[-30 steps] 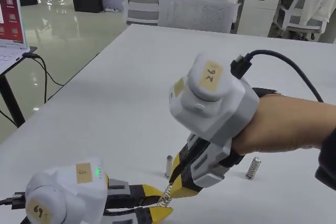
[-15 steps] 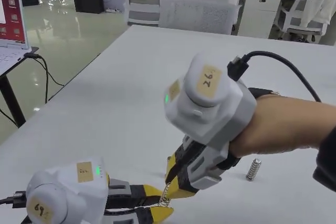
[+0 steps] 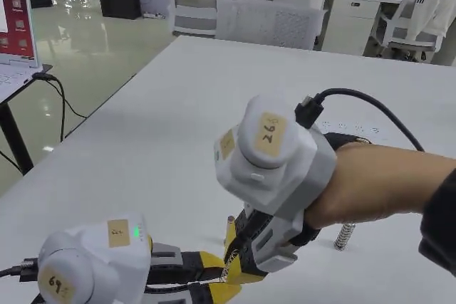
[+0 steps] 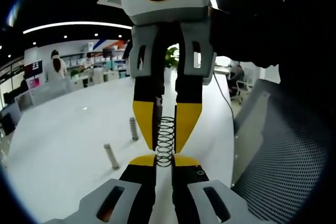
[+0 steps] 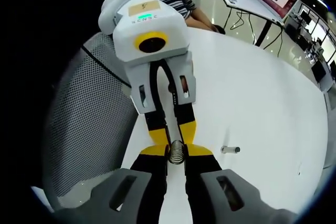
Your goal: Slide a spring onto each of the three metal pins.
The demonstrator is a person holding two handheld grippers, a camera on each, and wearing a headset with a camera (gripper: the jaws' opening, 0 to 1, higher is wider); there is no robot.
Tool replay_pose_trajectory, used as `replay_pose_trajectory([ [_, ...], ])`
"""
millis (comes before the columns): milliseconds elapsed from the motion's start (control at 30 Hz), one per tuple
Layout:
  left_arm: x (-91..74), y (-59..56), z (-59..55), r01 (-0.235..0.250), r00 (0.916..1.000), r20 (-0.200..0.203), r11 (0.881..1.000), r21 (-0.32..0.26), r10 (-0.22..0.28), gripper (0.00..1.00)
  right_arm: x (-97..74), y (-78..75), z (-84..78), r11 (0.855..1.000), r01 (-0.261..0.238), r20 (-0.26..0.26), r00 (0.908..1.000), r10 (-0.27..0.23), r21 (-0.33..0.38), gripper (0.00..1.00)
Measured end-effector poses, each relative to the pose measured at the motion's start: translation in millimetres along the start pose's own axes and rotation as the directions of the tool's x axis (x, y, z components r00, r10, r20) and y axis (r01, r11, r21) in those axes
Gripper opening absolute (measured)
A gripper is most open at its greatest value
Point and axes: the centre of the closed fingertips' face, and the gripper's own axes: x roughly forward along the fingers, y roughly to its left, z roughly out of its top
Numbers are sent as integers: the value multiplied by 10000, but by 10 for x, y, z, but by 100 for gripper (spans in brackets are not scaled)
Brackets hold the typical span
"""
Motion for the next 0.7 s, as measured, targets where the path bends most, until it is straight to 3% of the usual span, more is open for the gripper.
replay_pose_trajectory([
  [133,-4,-1,33,36,9998,184,9999,-101,-34,2,2,-2,-8,10000,10,-47,10000,-10,-9,9],
  [500,-10,30,28,-56,9998,214,9999,-99,58,3,-1,-27,-13,10000,85,-124,9999,-84,44,8],
  [700,-28,96,-16,-330,9994,102,9993,-153,332,14,-28,-76,-28,9998,155,-147,9998,-153,129,8],
])
